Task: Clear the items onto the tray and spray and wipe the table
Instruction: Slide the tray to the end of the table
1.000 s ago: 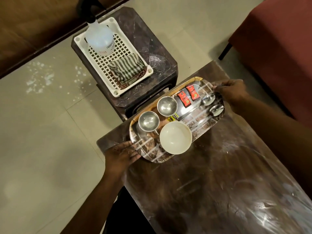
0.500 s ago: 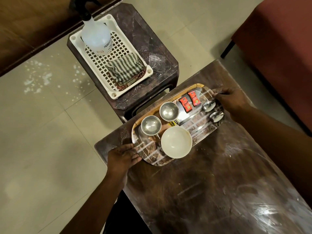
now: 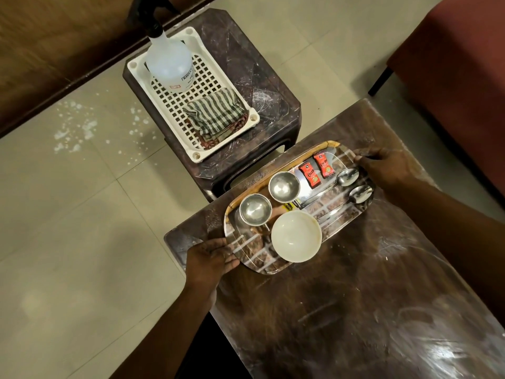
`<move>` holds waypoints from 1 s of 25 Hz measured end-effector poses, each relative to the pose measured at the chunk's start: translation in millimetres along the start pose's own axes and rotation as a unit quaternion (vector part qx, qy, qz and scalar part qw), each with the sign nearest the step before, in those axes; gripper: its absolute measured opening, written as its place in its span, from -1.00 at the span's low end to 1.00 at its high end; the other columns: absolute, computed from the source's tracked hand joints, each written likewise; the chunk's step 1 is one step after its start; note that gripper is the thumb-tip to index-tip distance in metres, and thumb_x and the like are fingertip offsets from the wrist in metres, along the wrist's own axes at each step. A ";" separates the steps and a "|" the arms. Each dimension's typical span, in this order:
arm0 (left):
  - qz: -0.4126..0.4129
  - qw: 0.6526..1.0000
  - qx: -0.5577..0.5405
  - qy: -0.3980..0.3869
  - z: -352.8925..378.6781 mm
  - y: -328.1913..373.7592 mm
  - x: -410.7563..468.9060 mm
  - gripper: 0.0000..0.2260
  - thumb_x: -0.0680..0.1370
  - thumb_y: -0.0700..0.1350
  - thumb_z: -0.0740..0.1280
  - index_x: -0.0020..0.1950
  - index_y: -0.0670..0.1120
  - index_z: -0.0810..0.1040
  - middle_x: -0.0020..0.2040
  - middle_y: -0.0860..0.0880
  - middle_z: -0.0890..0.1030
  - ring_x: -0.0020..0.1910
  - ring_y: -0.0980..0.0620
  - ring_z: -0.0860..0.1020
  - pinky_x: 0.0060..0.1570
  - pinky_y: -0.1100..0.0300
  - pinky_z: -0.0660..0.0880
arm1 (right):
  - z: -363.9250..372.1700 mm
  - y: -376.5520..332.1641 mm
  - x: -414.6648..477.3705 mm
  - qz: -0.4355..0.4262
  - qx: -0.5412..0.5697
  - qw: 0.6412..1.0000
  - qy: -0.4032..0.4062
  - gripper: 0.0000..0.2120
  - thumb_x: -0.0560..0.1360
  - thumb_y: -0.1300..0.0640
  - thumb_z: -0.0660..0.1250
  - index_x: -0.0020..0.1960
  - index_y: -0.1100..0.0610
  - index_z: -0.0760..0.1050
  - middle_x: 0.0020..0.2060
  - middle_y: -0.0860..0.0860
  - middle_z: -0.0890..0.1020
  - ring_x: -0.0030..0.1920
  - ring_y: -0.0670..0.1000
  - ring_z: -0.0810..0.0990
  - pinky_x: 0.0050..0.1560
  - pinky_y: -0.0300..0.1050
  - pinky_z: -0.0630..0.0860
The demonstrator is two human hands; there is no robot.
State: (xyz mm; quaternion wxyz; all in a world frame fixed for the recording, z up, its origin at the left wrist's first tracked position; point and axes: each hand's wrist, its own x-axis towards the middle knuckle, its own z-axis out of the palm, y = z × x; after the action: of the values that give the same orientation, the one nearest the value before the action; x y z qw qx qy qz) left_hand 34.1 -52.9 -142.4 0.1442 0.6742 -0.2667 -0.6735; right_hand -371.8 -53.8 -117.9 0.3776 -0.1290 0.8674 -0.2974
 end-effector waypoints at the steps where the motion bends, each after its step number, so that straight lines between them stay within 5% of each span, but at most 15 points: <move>1: 0.004 1.000 0.006 -0.001 0.6 0.0 -0.7 -0.84 0.67 -0.37 0.32 0.11 -0.17 0.64 0.00 -0.18 0.69 -0.03 -0.12 0.70 0.04 0.02 0.71 | 0.6 0.0 0.4 -0.001 0.000 1.000 0.000 -0.75 0.64 0.22 0.41 0.28 0.30 0.64 0.10 0.27 0.71 -0.19 0.09 0.66 -0.06 -0.01 0.65; 8: -0.032 0.999 0.031 0.017 -12.4 18.2 -5.9 -0.89 0.64 -0.45 0.31 0.04 -0.33 0.62 0.00 -0.30 0.67 -0.03 -0.28 0.65 0.13 -0.09 0.60 | -5.3 -0.1 -16.3 -0.078 -0.102 0.991 0.044 -0.74 0.63 0.21 0.36 0.28 0.17 0.67 0.11 0.17 0.75 0.03 0.18 0.75 0.14 0.16 0.69; 11: 0.017 0.995 0.093 0.014 -30.8 38.5 -29.4 -0.84 0.64 -0.47 0.32 -0.05 -0.30 0.64 -0.21 -0.18 0.71 -0.20 -0.16 0.67 -0.08 0.07 0.62 | -6.4 1.4 -56.1 -0.145 -0.113 0.983 0.005 -0.74 0.64 0.19 0.34 0.31 0.11 0.64 0.08 0.08 0.75 -0.12 0.08 0.74 -0.13 -0.08 0.65; 14: 0.080 0.991 0.111 0.008 -53.8 66.7 -67.6 -0.71 0.64 -0.49 0.29 -0.11 -0.21 0.70 -0.25 -0.12 0.77 -0.31 0.06 0.73 -0.14 0.14 0.68 | 1.5 -2.9 -123.4 -0.175 -0.086 0.980 -0.026 -0.76 0.64 0.13 0.38 0.28 0.04 0.66 0.11 -0.05 0.69 -0.10 -0.10 0.66 -0.12 -0.19 0.53; 16: 0.131 0.964 0.228 0.022 -71.6 84.2 -96.4 -0.89 0.62 -0.31 0.45 0.01 -0.15 0.76 -0.10 -0.12 0.78 -0.21 0.17 0.72 0.01 0.24 0.64 | 13.0 -7.7 -173.1 -0.163 -0.050 0.985 -0.031 -0.79 0.63 0.16 0.40 0.24 0.06 0.68 0.12 -0.03 0.70 0.00 -0.07 0.67 0.01 -0.13 0.58; 19: 0.179 0.922 0.342 -0.005 -104.9 114.7 -130.4 -0.94 0.59 -0.13 0.52 0.05 -0.03 0.76 -0.04 0.11 0.78 -0.11 0.40 0.68 -0.07 0.51 0.49 | 36.1 -11.8 -241.9 -0.140 0.001 0.990 -0.020 -0.85 0.59 0.20 0.44 0.12 0.02 0.70 0.11 0.02 0.75 0.02 -0.03 0.71 0.06 -0.07 0.64; 21: 0.187 0.916 0.356 -0.019 -134.0 139.5 -146.1 -0.95 0.61 -0.12 0.50 0.03 0.00 0.75 -0.01 0.13 0.77 -0.03 0.36 0.68 -0.08 0.51 0.46 | 57.0 -16.4 -285.6 -0.118 0.015 0.993 -0.023 -0.82 0.58 0.19 0.46 0.06 -0.08 0.69 0.06 0.00 0.77 -0.03 -0.08 0.74 0.03 -0.05 0.68; 25: 0.210 0.908 0.363 -0.027 -197.9 195.3 -150.9 -0.93 0.62 -0.15 0.48 0.06 -0.04 0.76 0.03 0.08 0.78 0.07 0.21 0.69 -0.02 0.34 0.50 | 97.9 -37.2 -346.8 -0.090 0.012 0.996 -0.009 -0.63 0.57 0.20 0.47 -0.08 -0.32 0.67 -0.09 -0.38 0.74 -0.05 -0.29 0.71 -0.01 -0.22 0.62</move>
State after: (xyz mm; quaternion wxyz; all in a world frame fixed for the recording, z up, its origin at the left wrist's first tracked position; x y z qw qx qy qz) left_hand 204.3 -161.4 101.4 0.0211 0.5900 -0.6319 -0.5021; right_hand -63.9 31.3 52.8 0.3590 -0.2048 0.8450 -0.3394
